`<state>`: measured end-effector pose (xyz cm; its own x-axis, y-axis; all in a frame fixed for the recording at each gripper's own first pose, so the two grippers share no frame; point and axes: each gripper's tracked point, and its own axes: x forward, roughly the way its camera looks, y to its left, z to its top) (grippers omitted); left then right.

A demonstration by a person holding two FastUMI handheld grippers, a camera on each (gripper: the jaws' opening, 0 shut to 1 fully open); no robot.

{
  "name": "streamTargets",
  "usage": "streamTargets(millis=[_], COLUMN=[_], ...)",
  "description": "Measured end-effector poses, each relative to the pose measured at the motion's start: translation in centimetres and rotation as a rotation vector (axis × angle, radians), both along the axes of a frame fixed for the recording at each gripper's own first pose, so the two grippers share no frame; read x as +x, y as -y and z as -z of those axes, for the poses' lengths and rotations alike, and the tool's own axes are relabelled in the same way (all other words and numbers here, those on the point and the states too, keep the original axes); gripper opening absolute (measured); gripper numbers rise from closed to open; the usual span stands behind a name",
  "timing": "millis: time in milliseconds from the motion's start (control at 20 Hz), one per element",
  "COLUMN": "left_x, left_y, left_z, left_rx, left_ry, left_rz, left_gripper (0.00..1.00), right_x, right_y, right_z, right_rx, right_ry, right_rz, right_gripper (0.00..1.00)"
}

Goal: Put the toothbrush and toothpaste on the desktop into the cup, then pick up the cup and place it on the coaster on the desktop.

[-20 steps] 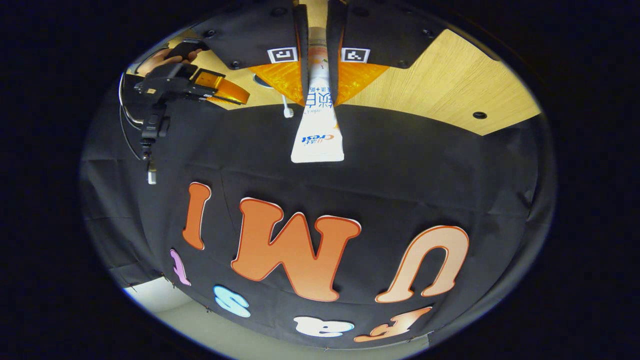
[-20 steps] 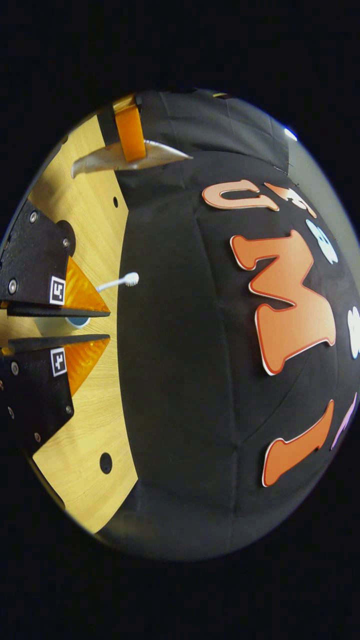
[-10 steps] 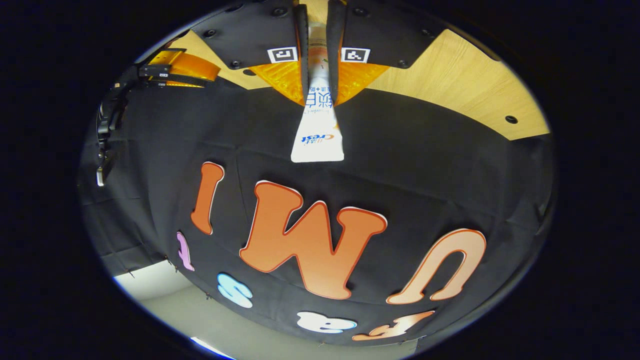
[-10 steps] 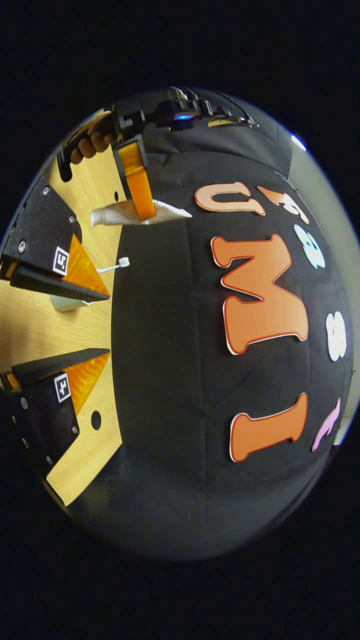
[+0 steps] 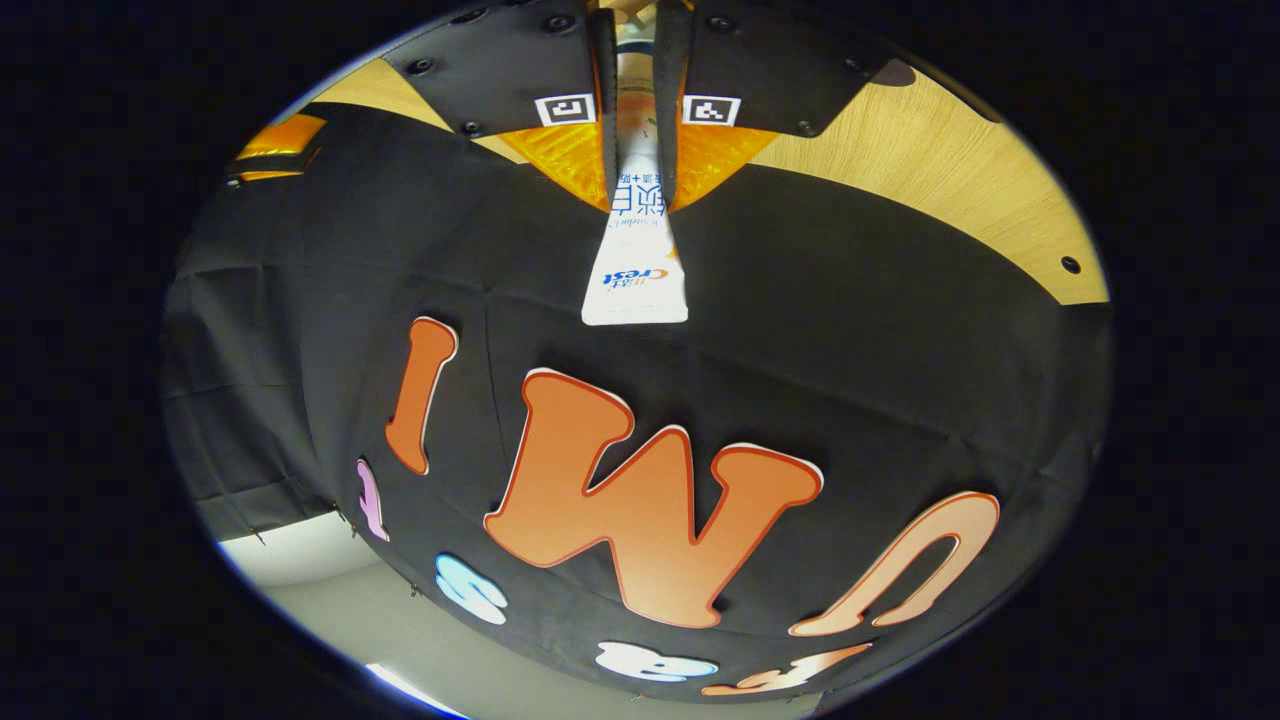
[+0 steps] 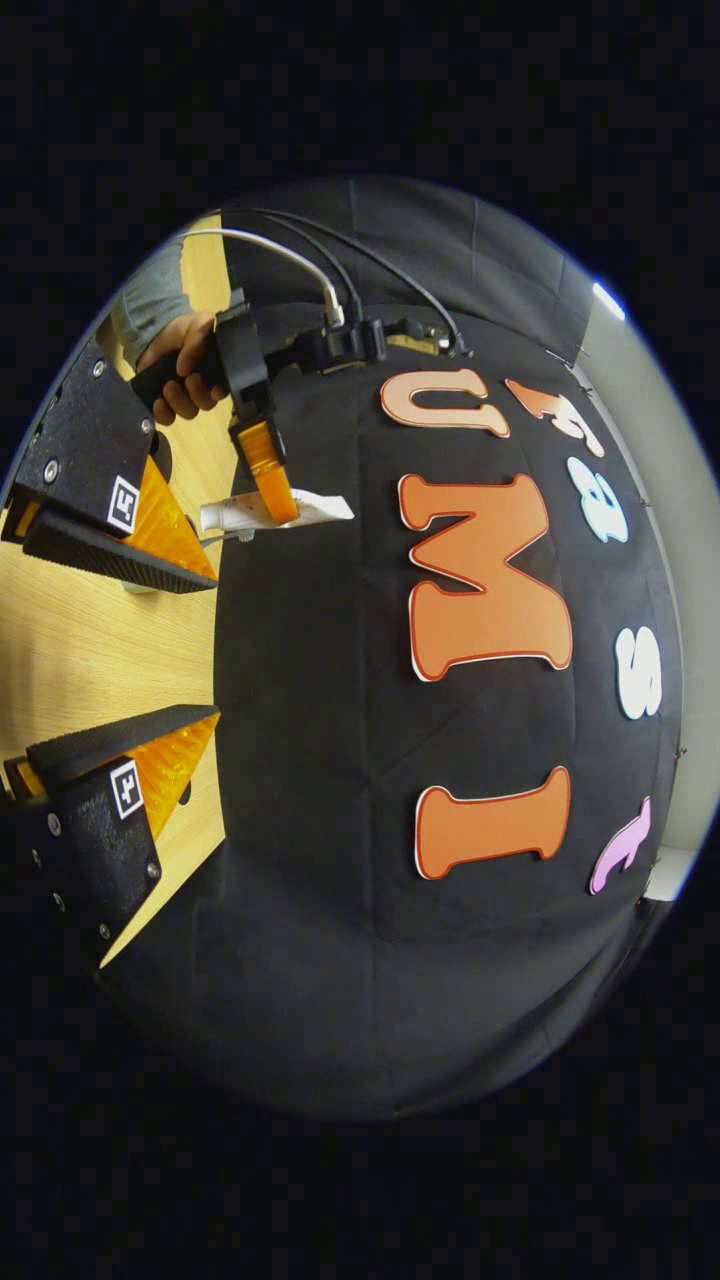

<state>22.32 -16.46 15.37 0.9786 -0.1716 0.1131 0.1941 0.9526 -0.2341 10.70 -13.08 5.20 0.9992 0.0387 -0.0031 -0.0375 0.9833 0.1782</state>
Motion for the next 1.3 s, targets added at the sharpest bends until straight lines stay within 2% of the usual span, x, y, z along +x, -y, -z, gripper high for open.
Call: streamTargets(millis=[300,350,400,500,650,850,900,950,1000,1200,1300], left_x=[2.1,2.4,2.4,2.7,2.1,0.4,-0.2,-0.4,-1.0,-4.0,-5.9], left_y=[0.5,1.2,1.5,1.7,1.5,1.2,1.0,0.8,0.7,-1.3,-3.2], left_z=[4.2,4.8,5.5,6.9,7.9,8.2,7.9,8.0,7.9,6.4,4.8], left_rx=[0.028,0.030,0.030,0.026,0.077,0.130,0.158,0.180,0.183,0.187,0.201], left_ry=[-0.059,-0.073,-0.087,-0.128,-0.154,-0.165,-0.160,-0.174,-0.188,-0.217,-0.201], left_rz=[-0.005,0.010,0.019,0.030,0.020,0.038,0.031,0.034,0.040,0.055,0.043], left_gripper=[0.18,0.18,0.18,0.19,0.20,0.31,0.31,0.33,0.37,0.48,0.66], right_x=[-1.9,-2.1,-2.4,-2.3,-2.7,-2.9,-3.0,-2.9,-2.7,-1.5,-0.8], right_y=[0.2,0.3,0.3,0.6,-0.1,-0.8,-1.1,-1.4,-1.6,-3.8,-5.1], right_z=[-0.1,-0.1,-0.2,-0.1,0.3,-0.6,-0.9,-1.1,-1.2,-1.4,-1.6], right_rx=[-0.016,-0.021,-0.023,-0.030,-0.021,-0.007,-0.006,-0.005,-0.002,0.032,0.041], right_ry=[-0.010,-0.013,-0.009,-0.009,-0.033,-0.023,-0.024,-0.024,-0.025,-0.060,-0.070], right_rz=[0.011,0.013,0.013,0.030,0.018,0.014,0.013,0.011,0.012,-0.021,-0.040], right_gripper=[0.70,0.75,0.71,0.71,0.72,0.71,0.71,0.76,0.71,0.71,0.71])
